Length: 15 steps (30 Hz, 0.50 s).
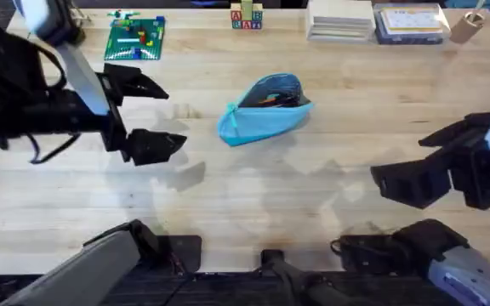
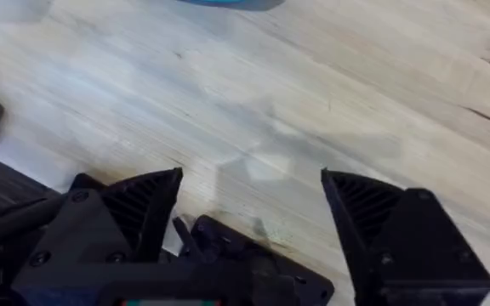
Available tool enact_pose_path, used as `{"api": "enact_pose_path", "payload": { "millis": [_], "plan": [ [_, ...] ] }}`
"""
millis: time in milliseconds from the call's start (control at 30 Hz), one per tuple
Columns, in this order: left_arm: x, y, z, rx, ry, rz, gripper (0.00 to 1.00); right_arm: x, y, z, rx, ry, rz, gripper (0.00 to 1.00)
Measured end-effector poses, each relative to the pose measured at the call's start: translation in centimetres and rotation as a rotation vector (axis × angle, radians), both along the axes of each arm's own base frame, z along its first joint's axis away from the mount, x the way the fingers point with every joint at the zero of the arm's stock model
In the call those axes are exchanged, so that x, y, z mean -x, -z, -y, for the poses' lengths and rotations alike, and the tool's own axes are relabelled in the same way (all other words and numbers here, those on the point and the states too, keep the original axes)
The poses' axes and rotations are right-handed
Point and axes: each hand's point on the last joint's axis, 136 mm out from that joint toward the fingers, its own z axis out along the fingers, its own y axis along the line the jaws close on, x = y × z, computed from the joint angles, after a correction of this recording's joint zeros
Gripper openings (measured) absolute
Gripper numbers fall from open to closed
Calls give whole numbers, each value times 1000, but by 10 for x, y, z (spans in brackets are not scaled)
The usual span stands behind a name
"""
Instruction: Unzip the bag, pick up the pens from the table one at a time and place them inside, then zip the bag closed.
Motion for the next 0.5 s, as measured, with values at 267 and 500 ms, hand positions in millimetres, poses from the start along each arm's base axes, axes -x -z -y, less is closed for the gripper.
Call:
{"api": "enact_pose_path", "payload": {
  "millis": [267, 500],
  "plan": [
    [-6, 22, 7, 66, 29, 126, 996, 0, 0, 0, -2, 3, 0, 997],
    [-7, 18, 9, 84, 31, 139, 995, 4, -1, -10, -56, -23, -18, 996]
  ]
}}
